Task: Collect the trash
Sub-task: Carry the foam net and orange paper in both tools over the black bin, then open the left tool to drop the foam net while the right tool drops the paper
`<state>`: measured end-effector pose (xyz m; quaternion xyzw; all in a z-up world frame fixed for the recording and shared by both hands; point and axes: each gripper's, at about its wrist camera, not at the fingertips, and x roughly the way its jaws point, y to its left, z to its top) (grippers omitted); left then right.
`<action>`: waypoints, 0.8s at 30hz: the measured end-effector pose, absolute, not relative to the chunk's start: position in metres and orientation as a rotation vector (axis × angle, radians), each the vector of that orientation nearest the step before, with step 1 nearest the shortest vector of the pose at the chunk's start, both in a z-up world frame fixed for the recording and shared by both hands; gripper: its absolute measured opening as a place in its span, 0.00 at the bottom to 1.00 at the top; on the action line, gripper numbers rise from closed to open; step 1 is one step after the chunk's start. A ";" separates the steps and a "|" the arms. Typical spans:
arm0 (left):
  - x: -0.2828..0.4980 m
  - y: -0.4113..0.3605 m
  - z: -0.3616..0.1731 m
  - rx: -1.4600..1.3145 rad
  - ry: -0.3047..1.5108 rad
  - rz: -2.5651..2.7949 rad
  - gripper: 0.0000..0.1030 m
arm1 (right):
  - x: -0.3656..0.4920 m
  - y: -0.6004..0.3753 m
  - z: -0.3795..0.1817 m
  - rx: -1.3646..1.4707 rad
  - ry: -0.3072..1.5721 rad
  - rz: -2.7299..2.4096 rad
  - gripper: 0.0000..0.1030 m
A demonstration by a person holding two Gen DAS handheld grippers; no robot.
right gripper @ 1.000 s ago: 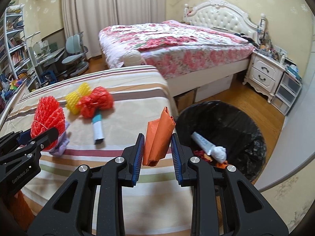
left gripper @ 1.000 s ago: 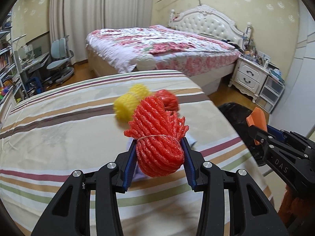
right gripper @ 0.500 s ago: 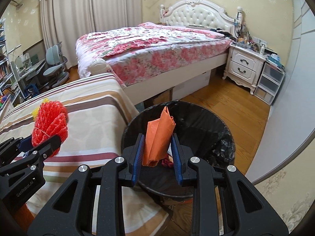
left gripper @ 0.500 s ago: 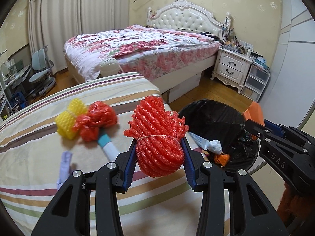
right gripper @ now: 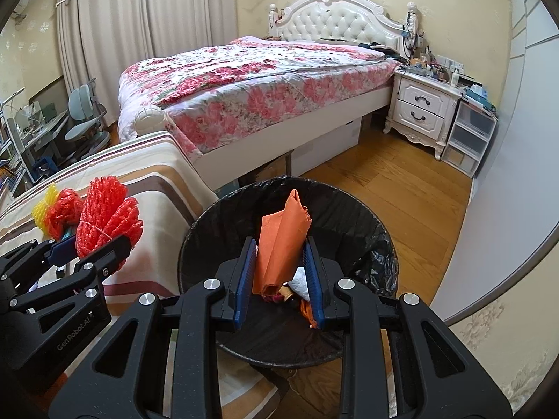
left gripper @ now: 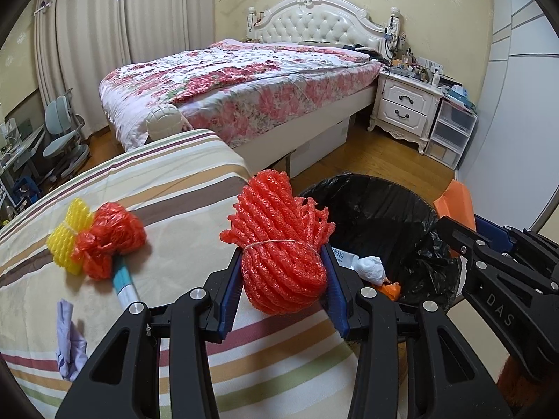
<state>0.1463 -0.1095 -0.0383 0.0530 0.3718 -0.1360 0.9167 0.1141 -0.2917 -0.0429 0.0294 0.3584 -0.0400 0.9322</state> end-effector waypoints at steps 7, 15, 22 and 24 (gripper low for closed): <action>0.155 -0.125 -0.044 0.128 0.770 -0.284 0.42 | 0.121 -0.302 -0.049 0.080 0.743 -0.098 0.26; 0.166 -0.141 -0.048 0.143 0.779 -0.294 0.42 | 0.129 -0.311 -0.055 0.098 0.754 -0.110 0.27; 0.171 -0.151 -0.049 0.160 0.783 -0.304 0.42 | 0.134 -0.317 -0.057 0.109 0.760 -0.122 0.28; 0.172 -0.154 -0.050 0.168 0.784 -0.304 0.43 | 0.134 -0.319 -0.057 0.110 0.757 -0.128 0.28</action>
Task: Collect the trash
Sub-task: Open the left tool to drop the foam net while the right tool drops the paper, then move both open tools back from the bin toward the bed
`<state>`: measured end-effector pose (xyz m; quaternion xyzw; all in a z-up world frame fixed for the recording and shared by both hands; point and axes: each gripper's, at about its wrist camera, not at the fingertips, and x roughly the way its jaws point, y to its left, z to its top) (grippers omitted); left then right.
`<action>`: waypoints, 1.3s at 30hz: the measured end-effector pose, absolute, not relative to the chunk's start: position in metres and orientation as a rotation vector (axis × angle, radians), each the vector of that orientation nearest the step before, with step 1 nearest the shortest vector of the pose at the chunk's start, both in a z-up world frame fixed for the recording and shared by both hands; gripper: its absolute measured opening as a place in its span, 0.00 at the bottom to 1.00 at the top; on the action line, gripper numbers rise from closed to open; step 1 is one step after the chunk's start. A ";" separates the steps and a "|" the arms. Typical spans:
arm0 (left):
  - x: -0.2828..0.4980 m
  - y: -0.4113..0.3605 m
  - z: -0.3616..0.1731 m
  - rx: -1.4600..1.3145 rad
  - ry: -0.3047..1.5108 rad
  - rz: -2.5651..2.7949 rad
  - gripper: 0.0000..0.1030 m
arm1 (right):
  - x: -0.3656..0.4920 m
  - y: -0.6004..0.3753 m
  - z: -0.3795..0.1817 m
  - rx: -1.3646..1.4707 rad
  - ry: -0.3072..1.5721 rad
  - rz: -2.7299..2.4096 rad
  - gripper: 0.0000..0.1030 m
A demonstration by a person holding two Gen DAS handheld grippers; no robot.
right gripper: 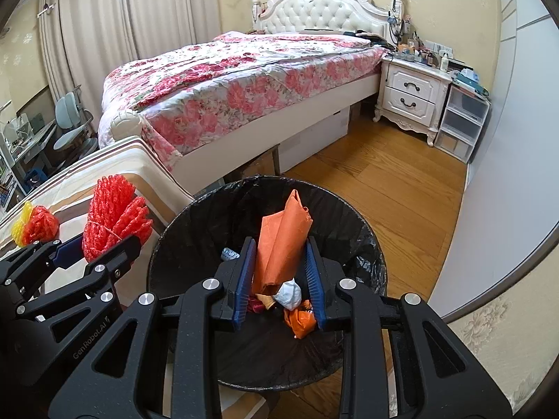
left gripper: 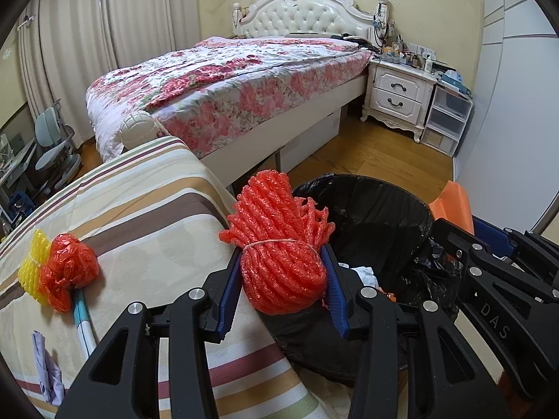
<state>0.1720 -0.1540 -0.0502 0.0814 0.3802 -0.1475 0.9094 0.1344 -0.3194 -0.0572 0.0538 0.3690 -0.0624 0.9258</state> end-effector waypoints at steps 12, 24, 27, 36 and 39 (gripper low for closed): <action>0.168 -0.154 -0.049 0.173 0.772 -0.287 0.68 | 0.130 -0.328 -0.057 0.113 0.749 -0.171 0.49; 0.150 -0.131 -0.032 0.180 0.740 -0.247 0.69 | 0.117 -0.318 -0.052 0.113 0.752 -0.172 0.61; 0.144 -0.114 -0.029 0.161 0.747 -0.229 0.69 | 0.112 -0.306 -0.053 0.110 0.757 -0.152 0.62; 0.124 -0.061 -0.027 0.133 0.750 -0.150 0.69 | 0.098 -0.262 -0.054 0.092 0.770 -0.070 0.62; 0.118 -0.042 -0.028 0.117 0.754 -0.122 0.69 | 0.093 -0.247 -0.055 0.090 0.777 -0.045 0.62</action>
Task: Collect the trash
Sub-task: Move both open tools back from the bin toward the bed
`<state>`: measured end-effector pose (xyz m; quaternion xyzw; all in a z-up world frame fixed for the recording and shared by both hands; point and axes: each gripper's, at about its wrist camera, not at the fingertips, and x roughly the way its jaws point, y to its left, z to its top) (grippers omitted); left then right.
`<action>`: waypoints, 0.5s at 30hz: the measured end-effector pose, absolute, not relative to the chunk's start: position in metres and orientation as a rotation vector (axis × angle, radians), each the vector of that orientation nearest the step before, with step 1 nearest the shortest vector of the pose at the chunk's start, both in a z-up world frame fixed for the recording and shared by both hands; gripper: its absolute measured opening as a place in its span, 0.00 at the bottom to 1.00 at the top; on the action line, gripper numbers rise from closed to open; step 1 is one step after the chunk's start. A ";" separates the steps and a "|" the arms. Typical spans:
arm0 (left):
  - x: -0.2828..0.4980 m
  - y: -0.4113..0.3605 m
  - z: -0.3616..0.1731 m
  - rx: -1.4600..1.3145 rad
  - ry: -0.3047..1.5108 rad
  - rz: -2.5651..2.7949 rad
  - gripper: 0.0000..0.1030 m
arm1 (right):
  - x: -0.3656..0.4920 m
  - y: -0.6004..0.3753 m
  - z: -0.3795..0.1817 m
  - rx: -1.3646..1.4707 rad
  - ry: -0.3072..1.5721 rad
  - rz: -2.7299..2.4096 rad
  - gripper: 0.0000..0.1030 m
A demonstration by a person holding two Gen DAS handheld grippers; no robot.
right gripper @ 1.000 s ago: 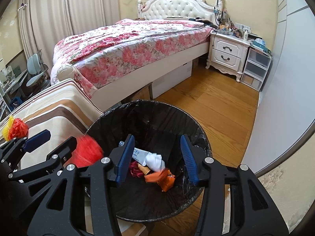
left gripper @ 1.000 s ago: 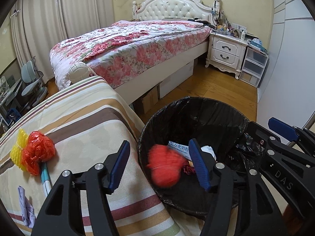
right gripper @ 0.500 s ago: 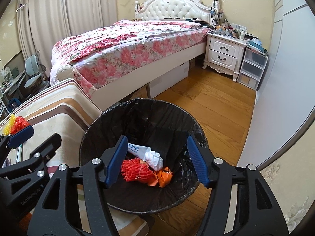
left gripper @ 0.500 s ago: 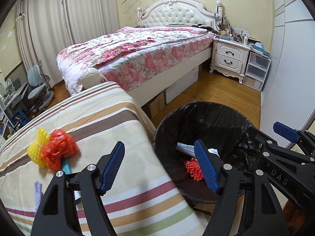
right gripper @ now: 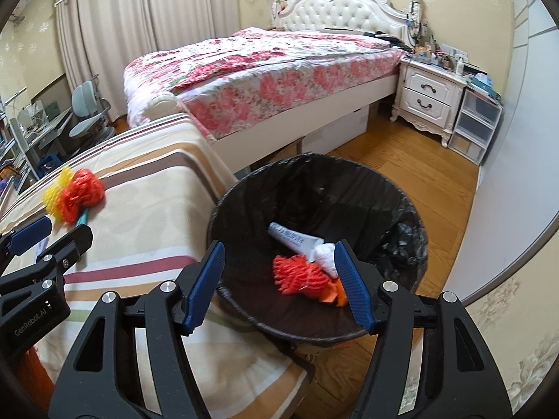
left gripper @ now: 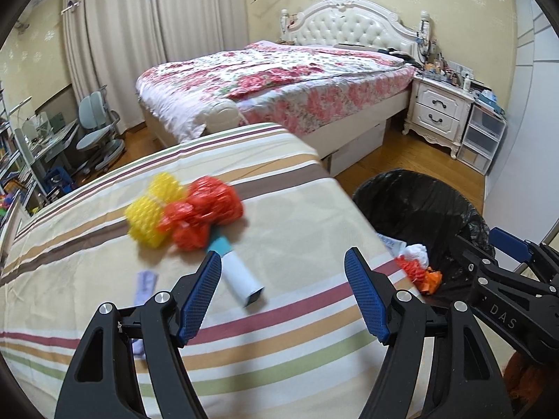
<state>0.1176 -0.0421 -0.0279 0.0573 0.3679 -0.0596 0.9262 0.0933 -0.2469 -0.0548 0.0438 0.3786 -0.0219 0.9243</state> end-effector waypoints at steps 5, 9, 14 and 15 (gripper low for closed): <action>0.108 -0.010 -0.030 0.089 0.767 -0.065 0.69 | 0.089 -0.221 -0.057 0.079 0.791 0.004 0.62; 0.103 0.016 -0.036 0.069 0.789 -0.013 0.69 | 0.089 -0.200 -0.059 0.066 0.803 0.044 0.62; 0.096 0.045 -0.049 0.054 0.829 0.026 0.69 | 0.089 -0.174 -0.062 0.035 0.814 0.089 0.62; 0.096 0.049 -0.051 0.054 0.835 0.030 0.69 | 0.089 -0.168 -0.063 0.028 0.817 0.097 0.62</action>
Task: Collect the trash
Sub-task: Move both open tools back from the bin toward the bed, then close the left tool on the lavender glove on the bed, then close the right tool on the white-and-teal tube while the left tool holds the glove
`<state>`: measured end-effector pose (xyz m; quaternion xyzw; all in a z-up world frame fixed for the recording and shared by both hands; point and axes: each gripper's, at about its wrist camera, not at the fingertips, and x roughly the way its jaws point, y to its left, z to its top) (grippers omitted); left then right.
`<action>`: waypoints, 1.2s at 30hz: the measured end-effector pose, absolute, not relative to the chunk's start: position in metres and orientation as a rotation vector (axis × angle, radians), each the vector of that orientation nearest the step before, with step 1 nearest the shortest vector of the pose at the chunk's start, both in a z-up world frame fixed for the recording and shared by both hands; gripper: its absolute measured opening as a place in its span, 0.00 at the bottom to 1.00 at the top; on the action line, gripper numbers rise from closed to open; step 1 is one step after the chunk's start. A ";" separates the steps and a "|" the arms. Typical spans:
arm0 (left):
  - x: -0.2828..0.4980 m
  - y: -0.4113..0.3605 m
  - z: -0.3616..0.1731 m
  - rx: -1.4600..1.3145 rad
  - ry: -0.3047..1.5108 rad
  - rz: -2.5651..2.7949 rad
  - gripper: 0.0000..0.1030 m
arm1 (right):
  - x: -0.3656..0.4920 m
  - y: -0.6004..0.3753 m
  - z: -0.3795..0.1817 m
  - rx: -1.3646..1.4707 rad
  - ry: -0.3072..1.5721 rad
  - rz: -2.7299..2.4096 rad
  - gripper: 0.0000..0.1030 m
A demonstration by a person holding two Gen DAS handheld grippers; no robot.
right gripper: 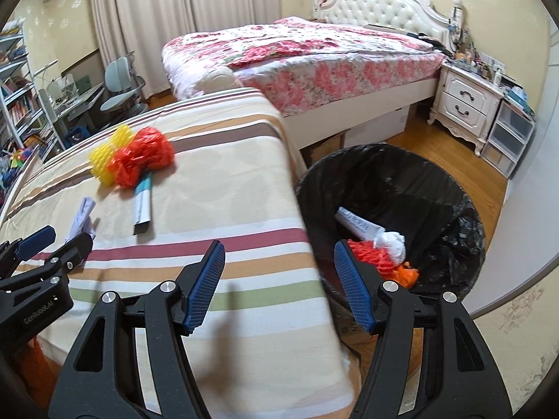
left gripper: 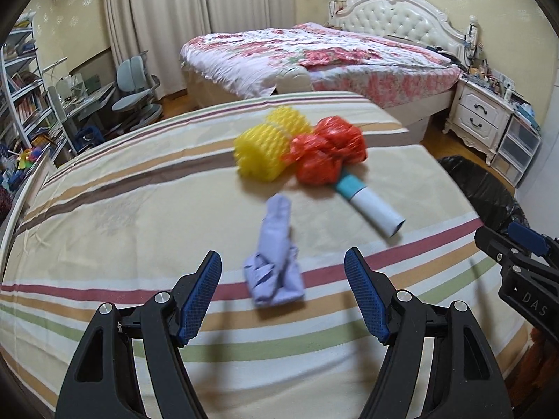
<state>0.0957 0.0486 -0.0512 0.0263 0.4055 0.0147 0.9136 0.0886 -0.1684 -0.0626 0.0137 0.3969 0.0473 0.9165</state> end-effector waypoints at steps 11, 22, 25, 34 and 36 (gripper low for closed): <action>0.098 0.066 -0.061 0.042 0.884 -0.017 0.36 | 0.096 -0.130 -0.064 -0.022 0.827 0.162 0.62; 0.118 0.088 -0.060 0.020 0.878 0.001 0.35 | 0.111 -0.096 -0.061 -0.055 0.823 0.231 0.62; 0.123 0.094 -0.059 0.017 0.875 0.014 0.35 | 0.116 -0.086 -0.061 -0.070 0.827 0.248 0.62; 0.130 0.111 -0.058 -0.007 0.879 0.036 0.35 | 0.137 -0.062 -0.066 -0.105 0.863 0.280 0.52; 0.129 0.113 -0.058 -0.013 0.883 0.032 0.35 | 0.141 -0.060 -0.068 -0.105 0.882 0.283 0.45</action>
